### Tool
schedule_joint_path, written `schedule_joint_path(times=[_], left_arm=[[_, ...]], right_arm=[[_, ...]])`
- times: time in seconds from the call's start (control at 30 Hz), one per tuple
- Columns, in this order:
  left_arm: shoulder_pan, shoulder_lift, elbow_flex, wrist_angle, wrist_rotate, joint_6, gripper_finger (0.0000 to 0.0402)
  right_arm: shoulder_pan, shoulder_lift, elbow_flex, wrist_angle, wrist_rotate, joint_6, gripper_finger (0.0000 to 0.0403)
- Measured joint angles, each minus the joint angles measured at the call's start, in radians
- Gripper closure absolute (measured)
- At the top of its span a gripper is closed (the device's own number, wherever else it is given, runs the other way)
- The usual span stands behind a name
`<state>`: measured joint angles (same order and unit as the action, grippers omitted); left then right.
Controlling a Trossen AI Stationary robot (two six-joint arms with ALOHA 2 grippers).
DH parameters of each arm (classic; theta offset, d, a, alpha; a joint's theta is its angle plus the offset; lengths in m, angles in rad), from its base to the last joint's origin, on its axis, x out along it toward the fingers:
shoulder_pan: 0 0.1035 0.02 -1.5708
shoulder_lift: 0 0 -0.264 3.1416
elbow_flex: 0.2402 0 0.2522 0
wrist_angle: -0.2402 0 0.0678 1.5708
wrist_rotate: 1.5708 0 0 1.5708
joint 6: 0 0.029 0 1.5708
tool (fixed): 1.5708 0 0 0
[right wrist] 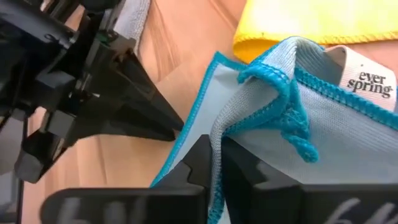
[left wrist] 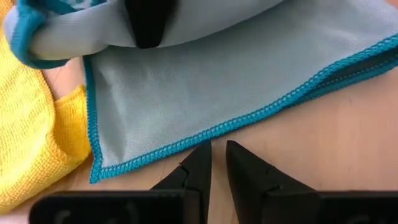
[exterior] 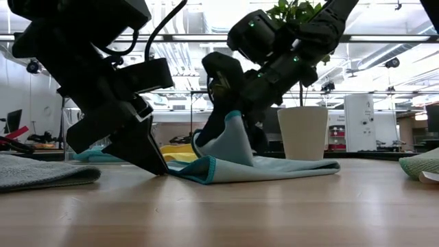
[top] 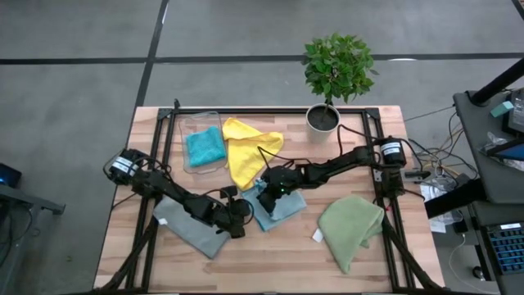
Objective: Fold microfiber towels
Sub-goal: Fold the light blue microfiber towel
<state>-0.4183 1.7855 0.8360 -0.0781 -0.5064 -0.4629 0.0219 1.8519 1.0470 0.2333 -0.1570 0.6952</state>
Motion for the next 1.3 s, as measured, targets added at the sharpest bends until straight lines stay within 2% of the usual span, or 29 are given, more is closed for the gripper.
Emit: schedule_joint_path(times=[0.33, 0.53, 0.63, 0.87, 0.97, 1.13, 1.3], left_arm=[[0.0, -0.001, 0.0, 0.0, 0.002, 0.003, 0.0364], [0.0, -0.042, -0.002, -0.049, 0.057, 0.007, 0.0364], [-0.001, -0.082, -0.003, -0.08, 0.08, 0.004, 0.0364], [-0.002, -0.125, -0.005, -0.08, 0.091, 0.001, 0.0364], [-0.002, -0.126, -0.007, -0.05, 0.09, 0.001, 0.0364], [0.002, -0.123, -0.009, -0.035, 0.042, 0.007, 0.0364], [0.004, -0.116, -0.019, -0.034, 0.03, 0.001, 0.0364]], right_arm=[[0.004, -0.002, 0.014, 0.001, -0.035, -0.026, 0.0269], [0.011, -0.028, 0.014, -0.009, -0.089, -0.076, 0.0231], [0.024, -0.065, 0.012, -0.053, -0.088, -0.172, 0.0226], [0.139, -0.137, -0.022, -0.153, -0.082, -0.567, 0.0238], [0.192, -0.135, -0.045, -0.109, -0.047, -0.613, 0.0241], [0.248, -0.078, -0.062, 0.04, 0.145, -0.637, 0.0241], [0.257, 0.01, -0.058, 0.2, 0.184, -0.624, 0.0241]])
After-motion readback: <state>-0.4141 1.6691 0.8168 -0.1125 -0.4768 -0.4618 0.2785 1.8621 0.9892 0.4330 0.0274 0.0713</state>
